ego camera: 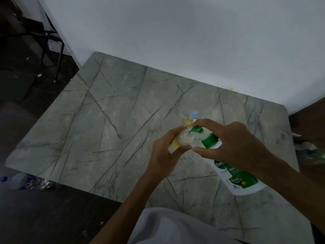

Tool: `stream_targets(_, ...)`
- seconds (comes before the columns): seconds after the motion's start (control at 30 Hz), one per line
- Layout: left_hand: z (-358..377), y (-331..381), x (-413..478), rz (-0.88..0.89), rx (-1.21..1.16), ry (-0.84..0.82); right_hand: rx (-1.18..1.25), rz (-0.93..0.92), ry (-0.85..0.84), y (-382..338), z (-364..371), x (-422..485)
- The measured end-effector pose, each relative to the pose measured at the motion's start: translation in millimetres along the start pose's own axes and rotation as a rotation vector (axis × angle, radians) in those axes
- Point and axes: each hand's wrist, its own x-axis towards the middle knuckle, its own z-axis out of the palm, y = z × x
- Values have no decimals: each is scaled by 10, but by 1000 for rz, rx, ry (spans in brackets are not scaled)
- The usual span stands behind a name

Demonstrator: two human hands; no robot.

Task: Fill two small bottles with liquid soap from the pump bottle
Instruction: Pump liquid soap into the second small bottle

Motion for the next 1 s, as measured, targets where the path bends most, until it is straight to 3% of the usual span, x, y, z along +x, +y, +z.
stream_targets(1.0,5,69,-55,-7,-49,11,28,6,11,-41,-19,-18)
